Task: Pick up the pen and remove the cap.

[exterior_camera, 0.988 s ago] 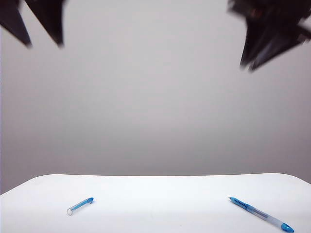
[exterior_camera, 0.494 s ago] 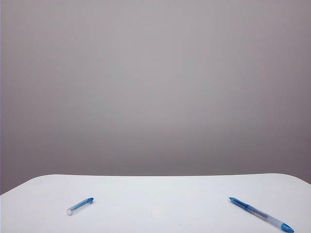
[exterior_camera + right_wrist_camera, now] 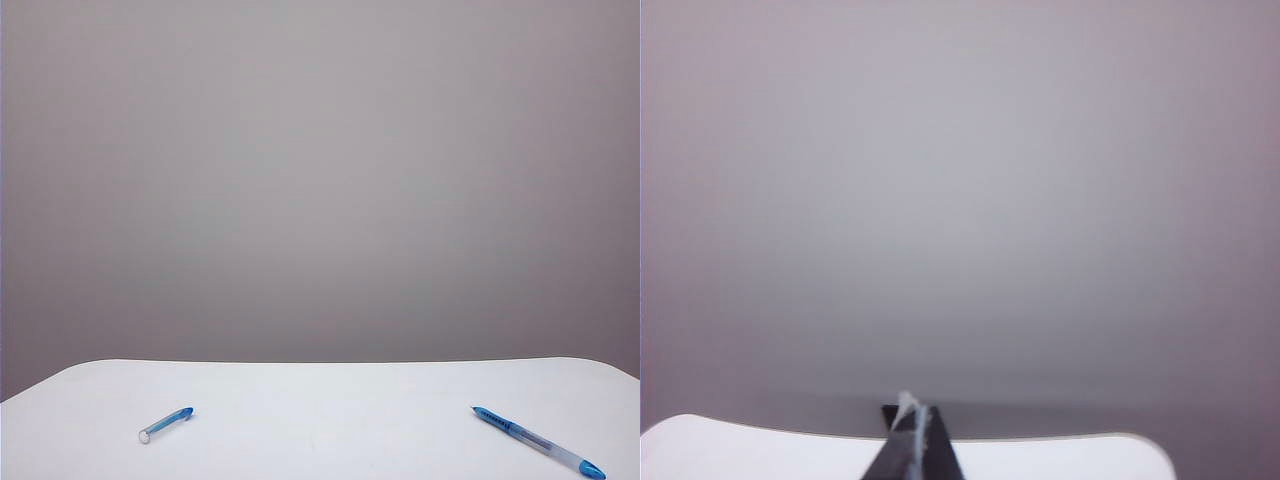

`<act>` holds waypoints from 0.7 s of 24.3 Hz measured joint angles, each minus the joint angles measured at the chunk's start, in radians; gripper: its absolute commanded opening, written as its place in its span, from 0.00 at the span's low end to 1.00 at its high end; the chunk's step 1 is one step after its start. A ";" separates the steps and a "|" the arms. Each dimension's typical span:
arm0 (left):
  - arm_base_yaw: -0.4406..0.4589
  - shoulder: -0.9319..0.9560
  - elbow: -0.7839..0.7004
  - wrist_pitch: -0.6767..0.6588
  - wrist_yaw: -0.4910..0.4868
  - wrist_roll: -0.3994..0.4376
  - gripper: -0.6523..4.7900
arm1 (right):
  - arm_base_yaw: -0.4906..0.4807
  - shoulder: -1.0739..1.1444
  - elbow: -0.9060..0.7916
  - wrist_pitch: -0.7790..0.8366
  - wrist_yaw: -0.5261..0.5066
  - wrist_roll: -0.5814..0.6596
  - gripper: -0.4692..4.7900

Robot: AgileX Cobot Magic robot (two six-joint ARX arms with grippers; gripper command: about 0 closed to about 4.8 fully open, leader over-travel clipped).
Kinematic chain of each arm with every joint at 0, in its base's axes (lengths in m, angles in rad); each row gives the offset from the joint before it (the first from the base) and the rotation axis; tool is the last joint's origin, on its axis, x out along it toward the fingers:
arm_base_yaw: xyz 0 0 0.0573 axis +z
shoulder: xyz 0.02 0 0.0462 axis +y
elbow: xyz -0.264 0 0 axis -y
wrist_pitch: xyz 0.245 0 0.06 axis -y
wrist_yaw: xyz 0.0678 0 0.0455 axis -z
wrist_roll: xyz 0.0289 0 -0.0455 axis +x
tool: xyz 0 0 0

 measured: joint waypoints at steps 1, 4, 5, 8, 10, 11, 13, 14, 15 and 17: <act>0.000 -0.025 -0.035 0.023 0.000 -0.016 0.59 | 0.001 -0.019 -0.032 0.022 0.002 0.017 0.09; 0.000 -0.114 -0.139 0.029 -0.021 -0.079 0.51 | 0.002 -0.120 -0.130 0.068 0.026 0.048 0.09; 0.000 -0.109 -0.153 0.029 -0.022 -0.082 0.50 | 0.002 -0.142 -0.146 0.077 0.034 0.052 0.09; 0.000 -0.106 -0.206 0.023 -0.035 -0.085 0.40 | 0.003 -0.182 -0.208 0.086 0.058 0.055 0.09; 0.000 -0.106 -0.240 0.029 -0.059 -0.082 0.37 | 0.003 -0.183 -0.238 0.087 0.066 0.055 0.09; 0.000 -0.106 -0.274 0.053 -0.069 -0.082 0.34 | 0.003 -0.184 -0.264 0.094 0.090 0.055 0.09; 0.000 -0.106 -0.318 0.080 -0.074 -0.081 0.29 | 0.003 -0.183 -0.311 0.094 0.129 0.055 0.09; 0.000 -0.106 -0.334 0.093 -0.074 -0.081 0.22 | 0.003 -0.183 -0.330 0.097 0.133 0.056 0.09; 0.000 -0.106 -0.348 0.115 -0.074 -0.078 0.14 | 0.003 -0.184 -0.348 0.103 0.136 0.055 0.09; 0.000 -0.106 -0.383 0.167 -0.069 -0.066 0.11 | 0.003 -0.183 -0.395 0.112 0.137 0.055 0.09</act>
